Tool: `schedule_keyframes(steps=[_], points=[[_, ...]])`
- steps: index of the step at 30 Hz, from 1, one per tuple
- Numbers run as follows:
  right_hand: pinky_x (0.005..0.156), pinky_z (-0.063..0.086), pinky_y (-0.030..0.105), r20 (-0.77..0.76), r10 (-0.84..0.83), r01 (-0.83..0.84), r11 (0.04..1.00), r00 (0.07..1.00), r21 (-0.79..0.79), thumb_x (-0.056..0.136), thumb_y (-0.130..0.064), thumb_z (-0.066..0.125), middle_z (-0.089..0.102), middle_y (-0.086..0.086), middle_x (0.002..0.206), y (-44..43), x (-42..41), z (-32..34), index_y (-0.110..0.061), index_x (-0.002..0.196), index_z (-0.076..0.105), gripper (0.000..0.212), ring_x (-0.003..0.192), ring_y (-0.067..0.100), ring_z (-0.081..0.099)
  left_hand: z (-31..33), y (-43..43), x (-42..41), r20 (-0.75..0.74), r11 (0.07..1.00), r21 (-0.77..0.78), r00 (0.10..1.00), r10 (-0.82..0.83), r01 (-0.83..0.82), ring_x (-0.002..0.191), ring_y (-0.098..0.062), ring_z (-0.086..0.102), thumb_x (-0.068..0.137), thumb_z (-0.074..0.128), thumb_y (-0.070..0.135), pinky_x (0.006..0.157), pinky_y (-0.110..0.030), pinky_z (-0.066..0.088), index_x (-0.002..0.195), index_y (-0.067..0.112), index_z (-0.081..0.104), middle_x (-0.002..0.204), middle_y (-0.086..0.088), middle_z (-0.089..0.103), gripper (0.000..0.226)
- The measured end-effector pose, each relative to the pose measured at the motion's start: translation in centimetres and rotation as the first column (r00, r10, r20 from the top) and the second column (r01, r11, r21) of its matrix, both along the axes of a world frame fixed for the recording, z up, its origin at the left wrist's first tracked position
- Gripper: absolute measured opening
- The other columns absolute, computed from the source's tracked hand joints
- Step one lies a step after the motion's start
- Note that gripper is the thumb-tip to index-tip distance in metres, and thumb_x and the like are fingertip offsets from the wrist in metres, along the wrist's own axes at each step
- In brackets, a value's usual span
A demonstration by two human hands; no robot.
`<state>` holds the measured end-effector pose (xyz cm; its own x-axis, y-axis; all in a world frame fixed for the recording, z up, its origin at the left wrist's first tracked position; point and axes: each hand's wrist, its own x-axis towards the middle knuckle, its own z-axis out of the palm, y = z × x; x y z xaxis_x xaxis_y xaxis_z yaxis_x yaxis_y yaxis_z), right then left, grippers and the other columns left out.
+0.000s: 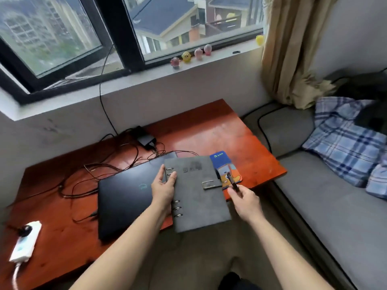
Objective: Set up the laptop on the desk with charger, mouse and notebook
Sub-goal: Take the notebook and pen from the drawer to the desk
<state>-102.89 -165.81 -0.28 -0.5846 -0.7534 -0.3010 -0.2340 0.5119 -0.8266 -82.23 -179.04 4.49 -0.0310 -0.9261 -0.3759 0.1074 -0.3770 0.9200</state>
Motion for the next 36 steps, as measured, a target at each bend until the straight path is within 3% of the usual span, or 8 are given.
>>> schedule_keyframes(steps=[6,9,12,15,20,25,31,36], points=[[0.058,0.041,0.012,-0.002,0.146,-0.146,0.988,0.989,0.051,0.09,-0.042,0.067,0.072,-0.01,0.073,-9.0,-9.5,1.7,-0.033,0.078,0.074,0.016,0.072,0.015,0.061,-0.3,-8.0,-8.1,-0.001,0.992,0.021,0.992,0.125,-0.125,0.1,-0.024,0.068,0.093,0.065,0.011,0.093,-0.051,0.053,0.148,0.028,0.038,0.124,-0.008,0.066,0.064],[0.064,0.042,0.03,0.056,0.208,-0.213,0.972,0.976,0.099,0.093,-0.041,0.066,0.074,0.005,0.079,-12.4,-12.1,1.6,-0.019,0.085,0.076,0.025,0.071,0.018,0.063,-1.3,-11.6,-10.2,0.03,0.992,0.039,0.993,0.117,-0.118,0.113,-0.029,0.064,0.093,0.065,0.013,0.099,-0.054,0.049,0.148,0.027,0.037,0.135,-0.008,0.059,0.063],[0.057,0.043,0.027,0.179,0.28,-0.301,0.949,0.943,0.098,0.093,-0.027,0.07,0.07,0.0,0.079,-15.6,-14.4,0.8,-0.02,0.089,0.074,0.009,0.048,0.001,0.056,-2.6,-15.1,-12.7,0.051,0.996,0.041,0.996,0.073,-0.075,0.123,-0.029,0.057,0.095,0.061,0.009,0.104,-0.053,0.045,0.15,0.02,0.033,0.14,-0.008,0.055,0.063],[0.06,0.047,0.019,0.202,0.266,-0.29,0.952,0.943,0.102,0.091,-0.013,0.073,0.071,-0.001,0.092,-19.2,-16.5,-0.4,-0.011,0.117,0.068,0.027,0.061,-0.003,0.061,-4.8,-19.3,-15.4,0.053,0.991,0.107,0.996,0.076,-0.081,0.122,-0.028,0.058,0.094,0.063,0.011,0.103,-0.051,0.047,0.148,0.015,0.035,0.14,-0.009,0.054,0.06],[0.056,0.051,0.018,0.124,0.231,-0.251,0.951,0.965,0.179,0.091,-0.005,0.07,0.072,0.007,0.102,-23.6,-19.3,-1.9,-0.004,0.122,0.064,0.031,0.065,0.014,0.061,-7.1,-24.3,-18.8,0.129,0.969,0.244,0.99,-0.06,0.027,0.108,-0.031,0.064,0.095,0.061,0.013,0.096,-0.051,0.052,0.13,-0.001,0.047,0.122,-0.016,0.064,0.041],[0.086,0.054,0.051,-0.013,0.236,-0.22,0.923,0.972,0.317,0.09,-0.01,0.07,0.075,0.014,0.103,-28.9,-20.9,-4.4,-0.009,0.113,0.069,0.023,0.083,0.033,0.068,-10.1,-29.3,-20.9,0.111,0.926,0.335,0.968,-0.224,0.176,0.095,-0.024,0.068,0.091,0.05,-0.002,0.073,-0.03,0.056,0.12,0.009,0.062,0.117,-0.011,0.069,0.033],[0.064,0.042,0.027,-0.057,0.266,-0.221,0.886,0.962,0.407,0.09,-0.017,0.065,0.068,-0.005,0.068,-32.4,-20.6,-6.6,-0.025,0.091,0.066,0.008,0.081,0.028,0.069,-11.8,-31.3,-21.1,0.244,0.933,0.289,0.926,-0.288,0.214,0.111,-0.029,0.064,0.089,0.056,-0.002,0.1,-0.048,0.049,0.118,0.007,0.062,0.12,-0.014,0.067,0.031],[0.067,0.039,0.032,-0.044,0.325,-0.27,0.847,0.945,0.458,0.088,-0.024,0.067,0.071,0.005,0.083,-33.0,-21.2,-7.1,-0.025,0.086,0.068,0.003,0.087,0.032,0.066,-11.3,-30.2,-20.8,0.422,0.913,0.294,0.819,-0.388,0.281,0.118,-0.029,0.055,0.089,0.057,0.013,0.106,-0.04,0.043,0.123,0.014,0.06,0.131,-0.016,0.054,0.034]])
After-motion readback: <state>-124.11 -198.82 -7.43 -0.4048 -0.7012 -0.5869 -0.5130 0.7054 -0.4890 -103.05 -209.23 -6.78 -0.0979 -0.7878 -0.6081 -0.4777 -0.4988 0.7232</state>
